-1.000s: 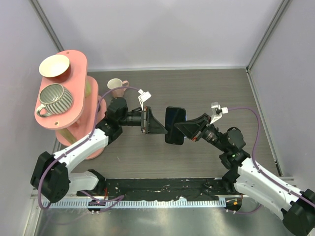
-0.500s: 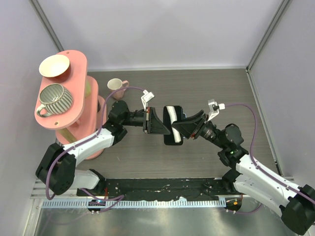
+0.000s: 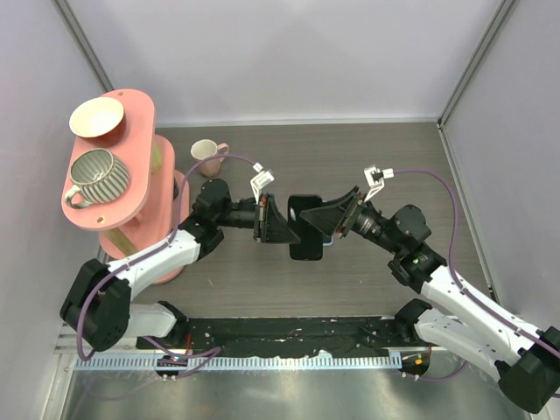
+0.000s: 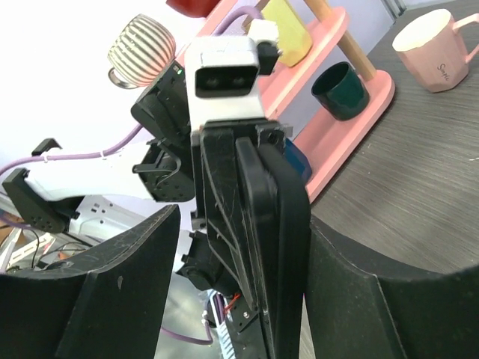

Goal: Put the phone into the phone case

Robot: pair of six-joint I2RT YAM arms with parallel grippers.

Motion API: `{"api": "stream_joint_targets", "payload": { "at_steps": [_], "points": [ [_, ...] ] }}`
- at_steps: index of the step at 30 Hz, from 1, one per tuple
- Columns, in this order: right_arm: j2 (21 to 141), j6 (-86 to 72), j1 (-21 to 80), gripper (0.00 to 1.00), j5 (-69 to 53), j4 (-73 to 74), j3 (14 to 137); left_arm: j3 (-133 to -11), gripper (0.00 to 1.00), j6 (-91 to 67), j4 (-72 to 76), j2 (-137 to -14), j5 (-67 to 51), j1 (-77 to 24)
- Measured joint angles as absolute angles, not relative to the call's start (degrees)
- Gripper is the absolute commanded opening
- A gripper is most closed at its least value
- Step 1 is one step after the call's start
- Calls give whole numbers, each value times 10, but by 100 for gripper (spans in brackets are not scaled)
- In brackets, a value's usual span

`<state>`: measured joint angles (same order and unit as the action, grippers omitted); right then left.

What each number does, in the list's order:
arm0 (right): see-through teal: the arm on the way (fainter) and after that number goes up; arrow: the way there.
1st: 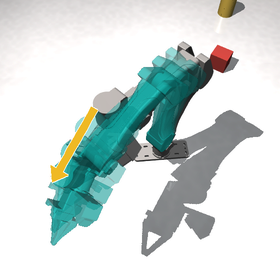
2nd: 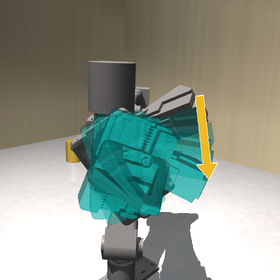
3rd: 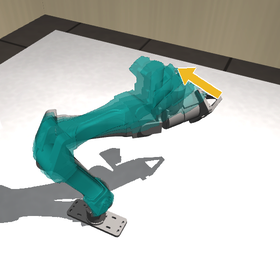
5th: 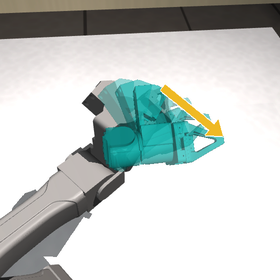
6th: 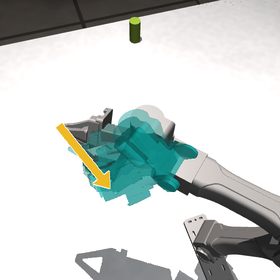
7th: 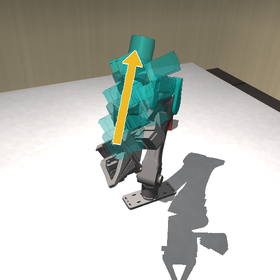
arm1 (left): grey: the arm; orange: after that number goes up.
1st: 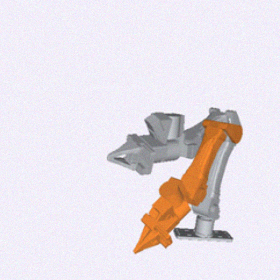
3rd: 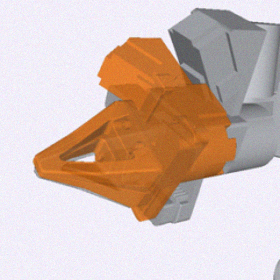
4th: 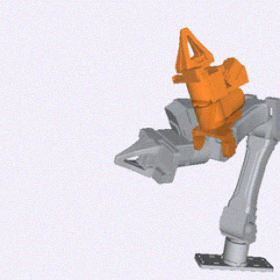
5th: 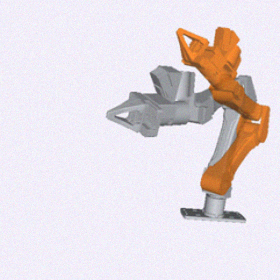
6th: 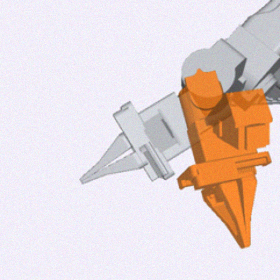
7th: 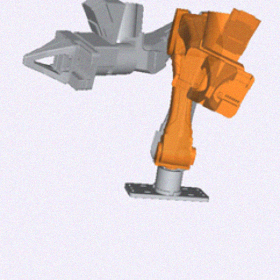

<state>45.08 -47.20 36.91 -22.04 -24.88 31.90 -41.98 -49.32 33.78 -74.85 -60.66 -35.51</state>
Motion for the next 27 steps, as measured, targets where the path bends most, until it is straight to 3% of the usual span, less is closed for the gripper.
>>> {"api": "stream_joint_targets", "payload": {
  "at_steps": [15,24,27],
  "points": [
    [533,-543,365,69,-198,-208,393,-453,0,-229,74,-698,-549,-357],
    [542,-580,358,46,-187,-214,381,-467,0,-191,32,-700,-523,-361],
    [550,-588,356,29,-188,-224,375,-467,0,-192,26,-703,-523,-362]
  ]
}}
